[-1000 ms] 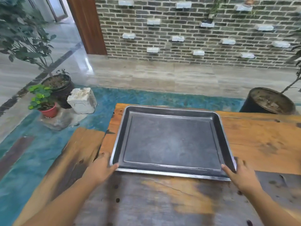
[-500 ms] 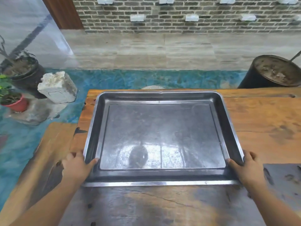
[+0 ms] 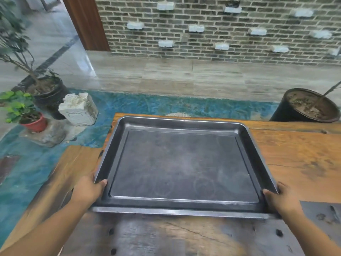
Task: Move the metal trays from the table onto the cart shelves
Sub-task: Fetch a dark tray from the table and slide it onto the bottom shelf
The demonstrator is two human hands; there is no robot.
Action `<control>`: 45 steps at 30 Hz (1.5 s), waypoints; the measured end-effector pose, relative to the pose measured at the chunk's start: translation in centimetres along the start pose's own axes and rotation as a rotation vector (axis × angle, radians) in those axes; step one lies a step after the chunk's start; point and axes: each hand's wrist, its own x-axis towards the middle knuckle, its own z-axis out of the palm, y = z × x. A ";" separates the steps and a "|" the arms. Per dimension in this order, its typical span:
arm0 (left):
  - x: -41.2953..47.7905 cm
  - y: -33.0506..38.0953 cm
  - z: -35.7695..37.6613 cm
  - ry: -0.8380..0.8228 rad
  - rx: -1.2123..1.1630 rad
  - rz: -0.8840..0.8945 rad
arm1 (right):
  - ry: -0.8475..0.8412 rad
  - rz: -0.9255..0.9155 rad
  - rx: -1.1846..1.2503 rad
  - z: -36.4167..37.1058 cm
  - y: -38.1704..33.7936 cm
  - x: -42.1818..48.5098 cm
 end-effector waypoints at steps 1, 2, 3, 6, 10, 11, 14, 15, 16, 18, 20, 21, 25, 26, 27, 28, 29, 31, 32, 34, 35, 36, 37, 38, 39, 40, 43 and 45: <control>-0.6 -0.1 -1.1 -0.003 -0.012 -0.001 | -0.006 0.009 0.036 -0.8 -0.9 -0.8; -1.2 -0.1 -2.3 -0.005 -0.012 -0.002 | -0.013 0.007 0.065 -1.5 -1.6 -1.5; -1.9 -0.3 -3.5 -0.001 -0.012 -0.002 | -0.014 0.006 0.086 -2.3 -2.4 -2.5; -3.9 -0.8 -8.1 0.040 -0.038 0.029 | 0.010 -0.023 0.164 -4.8 -5.6 -5.6; -7.1 -1.6 -14.5 0.094 -0.091 0.092 | 0.056 -0.065 0.244 -8.9 -9.2 -10.3; -8.0 -1.9 -15.9 0.105 -0.120 0.105 | 0.067 -0.083 0.249 -10.1 -10.1 -11.5; -11.3 -2.9 -20.7 0.139 -0.204 0.127 | 0.098 -0.150 0.267 -13.5 -12.4 -15.5; -12.4 -3.3 -22.2 0.155 -0.225 0.135 | 0.095 -0.165 0.282 -14.5 -13.0 -16.9; -13.5 -3.9 -23.7 0.169 -0.245 0.140 | 0.088 -0.180 0.296 -15.3 -13.6 -18.5; -15.5 -5.4 -26.6 0.194 -0.284 0.152 | 0.078 -0.225 0.319 -16.4 -14.8 -21.4; -17.5 -7.6 -29.4 0.230 -0.329 0.159 | 0.061 -0.275 0.340 -16.7 -16.0 -23.9; -18.4 -8.9 -30.8 0.247 -0.336 0.152 | 0.047 -0.294 0.356 -16.6 -16.7 -25.0; -22.2 -15.4 -35.6 0.314 -0.359 0.091 | -0.002 -0.380 0.348 -14.9 -20.3 -29.4; -23.4 -17.3 -36.7 0.338 -0.371 0.072 | -0.025 -0.406 0.340 -14.1 -21.5 -30.5; -24.7 -19.3 -37.7 0.368 -0.379 0.050 | -0.049 -0.431 0.328 -13.2 -22.8 -31.6; -26.0 -21.4 -38.7 0.402 -0.390 0.029 | -0.070 -0.460 0.317 -12.2 -24.1 -32.8; -27.4 -23.5 -39.6 0.434 -0.404 0.008 | -0.091 -0.491 0.305 -11.1 -25.6 -34.0; -30.3 -28.2 -41.4 0.497 -0.429 -0.049 | -0.148 -0.562 0.288 -8.4 -28.6 -36.8; -31.8 -30.5 -42.2 0.525 -0.436 -0.085 | -0.184 -0.591 0.288 -7.0 -30.2 -38.4; -35.1 -35.1 -43.6 0.577 -0.417 -0.172 | -0.251 -0.647 0.276 -3.9 -32.9 -41.7; -36.9 -37.3 -44.3 0.609 -0.413 -0.220 | -0.285 -0.679 0.262 -2.2 -34.2 -43.6; -38.7 -39.5 -44.9 0.643 -0.418 -0.268 | -0.327 -0.704 0.250 -0.5 -35.3 -45.6; -40.4 -41.7 -45.4 0.674 -0.423 -0.311 | -0.369 -0.729 0.243 1.1 -36.4 -47.5; -42.0 -43.8 -45.8 0.700 -0.430 -0.351 | -0.403 -0.761 0.231 2.7 -37.4 -49.6; -43.7 -45.8 -46.0 0.724 -0.446 -0.391 | -0.429 -0.805 0.216 4.3 -38.4 -51.7; -45.3 -47.8 -46.1 0.748 -0.469 -0.435 | -0.454 -0.853 0.195 5.7 -39.4 -53.9; -50.3 -52.6 -45.9 0.828 -0.515 -0.568 | -0.559 -0.977 0.144 9.6 -42.3 -60.2; -53.4 -55.2 -45.6 0.879 -0.527 -0.644 | -0.606 -1.052 0.131 11.9 -44.0 -64.0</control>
